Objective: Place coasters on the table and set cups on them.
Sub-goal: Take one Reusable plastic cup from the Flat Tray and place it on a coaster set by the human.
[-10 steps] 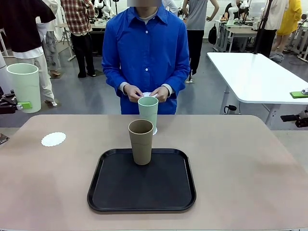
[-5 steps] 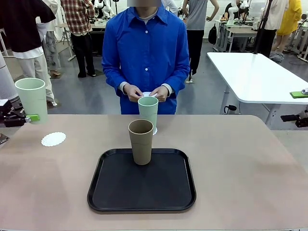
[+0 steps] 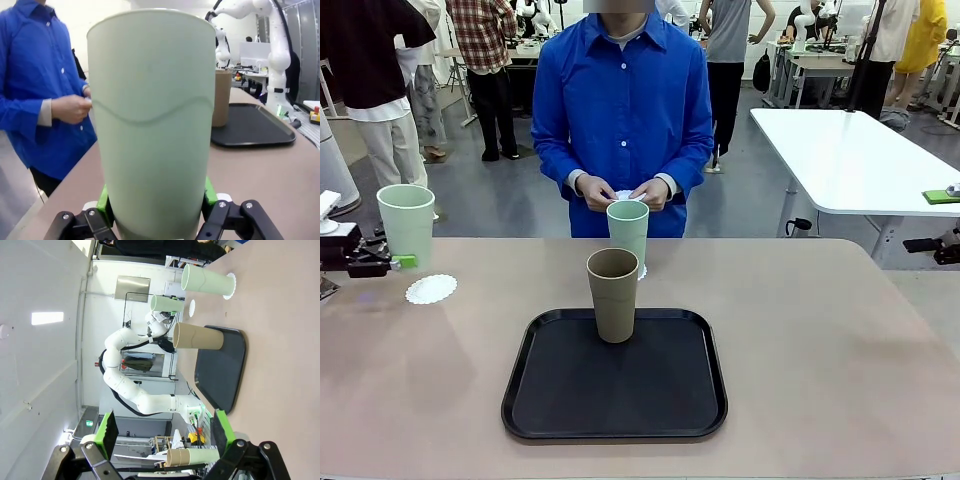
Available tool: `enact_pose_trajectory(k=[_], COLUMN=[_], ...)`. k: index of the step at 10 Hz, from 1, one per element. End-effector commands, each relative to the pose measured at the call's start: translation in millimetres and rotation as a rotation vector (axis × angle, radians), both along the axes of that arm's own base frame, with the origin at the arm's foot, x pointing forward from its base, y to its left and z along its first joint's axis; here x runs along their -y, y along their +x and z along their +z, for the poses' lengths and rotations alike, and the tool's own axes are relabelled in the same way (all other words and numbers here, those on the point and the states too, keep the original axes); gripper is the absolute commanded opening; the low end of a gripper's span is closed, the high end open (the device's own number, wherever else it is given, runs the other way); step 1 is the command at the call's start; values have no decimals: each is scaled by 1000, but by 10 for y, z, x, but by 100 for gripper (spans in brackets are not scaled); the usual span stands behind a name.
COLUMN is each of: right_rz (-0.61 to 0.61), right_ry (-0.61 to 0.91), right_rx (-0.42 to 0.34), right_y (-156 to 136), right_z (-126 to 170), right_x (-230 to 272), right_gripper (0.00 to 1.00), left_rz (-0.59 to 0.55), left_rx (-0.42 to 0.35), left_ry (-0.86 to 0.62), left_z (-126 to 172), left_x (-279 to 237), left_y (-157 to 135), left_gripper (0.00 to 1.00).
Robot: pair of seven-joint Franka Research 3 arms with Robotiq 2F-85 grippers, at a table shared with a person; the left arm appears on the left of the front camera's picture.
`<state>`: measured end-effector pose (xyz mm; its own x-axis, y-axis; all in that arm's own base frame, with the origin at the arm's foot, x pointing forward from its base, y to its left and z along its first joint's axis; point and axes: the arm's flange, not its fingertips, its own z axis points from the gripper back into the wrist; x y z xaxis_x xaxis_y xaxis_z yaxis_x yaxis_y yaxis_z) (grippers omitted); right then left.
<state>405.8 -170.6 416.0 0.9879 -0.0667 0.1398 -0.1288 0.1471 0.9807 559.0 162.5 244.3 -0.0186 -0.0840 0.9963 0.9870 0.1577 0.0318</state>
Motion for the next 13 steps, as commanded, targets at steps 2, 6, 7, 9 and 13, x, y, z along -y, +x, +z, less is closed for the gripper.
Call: enact_pose_trajectory(k=[2, 6, 7, 9, 13], right_rz=[3, 3, 3, 3, 3], right_ry=[6, 6, 6, 6, 6], right_rx=[6, 6, 6, 6, 6], right_y=[-18, -18, -18, -18, -18], right_z=[13, 13, 13, 13, 13], right_x=[-7, -7, -7, -7, -7], right_gripper=[100, 100, 100, 100, 100], left_rz=[-3, -27, -43, -62, -93], left_rx=[-99, -153, -157, -152, -105], left_ry=[47, 34, 31, 42, 34], left_z=[-221, -299, -301, -311, -288], left_x=[67, 61, 80, 127, 218], left_y=[151, 74, 27, -32, -43], left_gripper=[81, 81, 81, 81, 81])
